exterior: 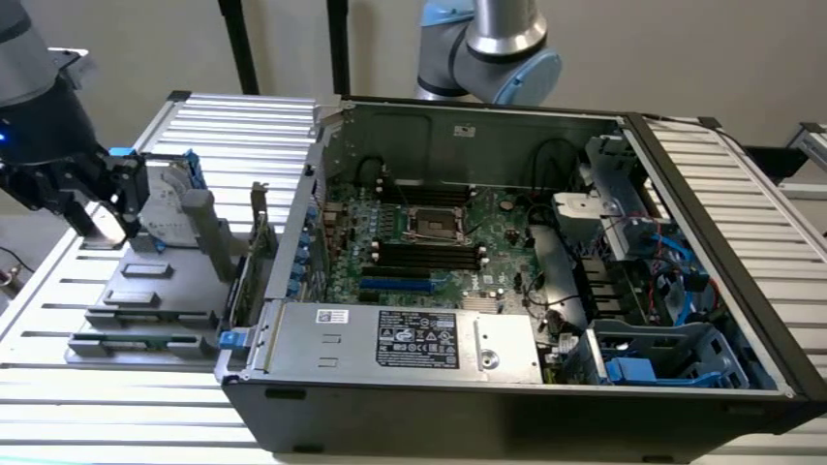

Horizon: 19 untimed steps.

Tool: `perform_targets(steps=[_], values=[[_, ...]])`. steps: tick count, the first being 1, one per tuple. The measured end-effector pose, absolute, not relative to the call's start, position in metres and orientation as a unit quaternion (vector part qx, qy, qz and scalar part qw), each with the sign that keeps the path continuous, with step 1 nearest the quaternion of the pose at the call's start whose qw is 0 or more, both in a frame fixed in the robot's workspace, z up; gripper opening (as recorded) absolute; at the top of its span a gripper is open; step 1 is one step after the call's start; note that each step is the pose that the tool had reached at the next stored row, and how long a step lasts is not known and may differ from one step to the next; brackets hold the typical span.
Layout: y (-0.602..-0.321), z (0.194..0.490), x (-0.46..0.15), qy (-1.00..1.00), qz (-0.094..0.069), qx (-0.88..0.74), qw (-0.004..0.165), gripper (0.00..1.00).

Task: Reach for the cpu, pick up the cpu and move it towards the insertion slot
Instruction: 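Pick up the cpu and move it towards the insertion slot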

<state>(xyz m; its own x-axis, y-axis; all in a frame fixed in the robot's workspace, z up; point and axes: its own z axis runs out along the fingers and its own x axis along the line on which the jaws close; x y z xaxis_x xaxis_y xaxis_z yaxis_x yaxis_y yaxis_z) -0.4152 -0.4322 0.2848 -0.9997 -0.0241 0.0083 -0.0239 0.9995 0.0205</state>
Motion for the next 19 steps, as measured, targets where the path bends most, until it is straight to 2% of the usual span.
perform_targets(steps=[6, 19], values=[[-0.433, 0.312, -0.395, -1.0, -0.012, 0.012, 0.005, 0.55], [-0.433, 0.357, -0.336, -1.0, -0.026, 0.012, 0.006, 0.55]])
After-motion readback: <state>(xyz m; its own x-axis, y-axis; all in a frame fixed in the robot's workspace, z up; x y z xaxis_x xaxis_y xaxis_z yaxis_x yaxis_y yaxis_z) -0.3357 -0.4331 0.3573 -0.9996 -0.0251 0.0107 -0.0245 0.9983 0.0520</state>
